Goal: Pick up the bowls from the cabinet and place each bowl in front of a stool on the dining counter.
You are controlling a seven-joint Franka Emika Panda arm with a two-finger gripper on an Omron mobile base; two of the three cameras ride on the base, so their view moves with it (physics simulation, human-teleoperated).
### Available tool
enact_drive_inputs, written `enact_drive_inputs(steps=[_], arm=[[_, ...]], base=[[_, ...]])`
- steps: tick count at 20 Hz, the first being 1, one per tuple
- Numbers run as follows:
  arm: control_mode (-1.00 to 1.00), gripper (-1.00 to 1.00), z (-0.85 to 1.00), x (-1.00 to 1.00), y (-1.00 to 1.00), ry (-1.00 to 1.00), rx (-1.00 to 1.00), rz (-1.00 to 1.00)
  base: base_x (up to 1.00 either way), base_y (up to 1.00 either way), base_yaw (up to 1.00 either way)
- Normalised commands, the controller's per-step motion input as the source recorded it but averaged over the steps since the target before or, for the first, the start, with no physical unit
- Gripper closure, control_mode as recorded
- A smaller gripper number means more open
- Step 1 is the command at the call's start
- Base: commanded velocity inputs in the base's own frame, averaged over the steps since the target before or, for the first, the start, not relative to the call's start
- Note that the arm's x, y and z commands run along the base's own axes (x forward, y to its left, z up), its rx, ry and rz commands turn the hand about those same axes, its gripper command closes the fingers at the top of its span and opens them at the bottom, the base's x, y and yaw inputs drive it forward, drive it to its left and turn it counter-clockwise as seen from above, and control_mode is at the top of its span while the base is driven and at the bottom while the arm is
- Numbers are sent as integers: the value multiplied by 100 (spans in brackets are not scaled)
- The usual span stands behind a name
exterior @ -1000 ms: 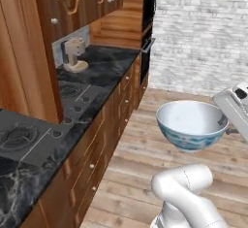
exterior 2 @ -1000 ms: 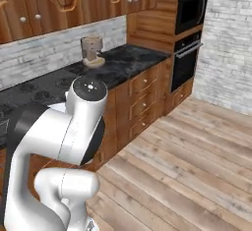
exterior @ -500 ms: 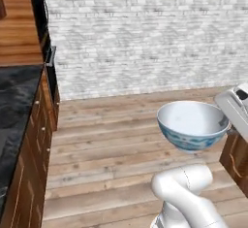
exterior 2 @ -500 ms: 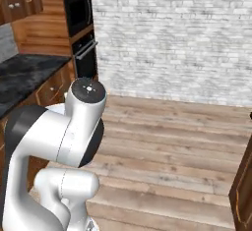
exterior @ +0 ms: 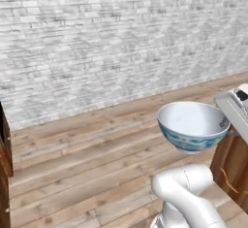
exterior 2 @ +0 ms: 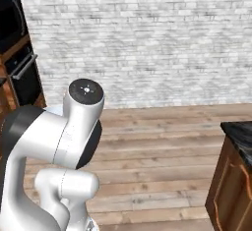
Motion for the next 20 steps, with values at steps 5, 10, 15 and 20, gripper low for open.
enact_drive_inputs(steps=[5, 10, 15, 20], arm=[[100, 100, 0, 0, 0, 0, 0, 0], [100, 100, 0, 0, 0, 0, 0, 0], [100, 100, 0, 0, 0, 0, 0, 0], [100, 100, 0, 0, 0, 0, 0, 0]], base=[[100, 24, -49], [100, 39, -50], [100, 43, -50], [100, 47, -52]])
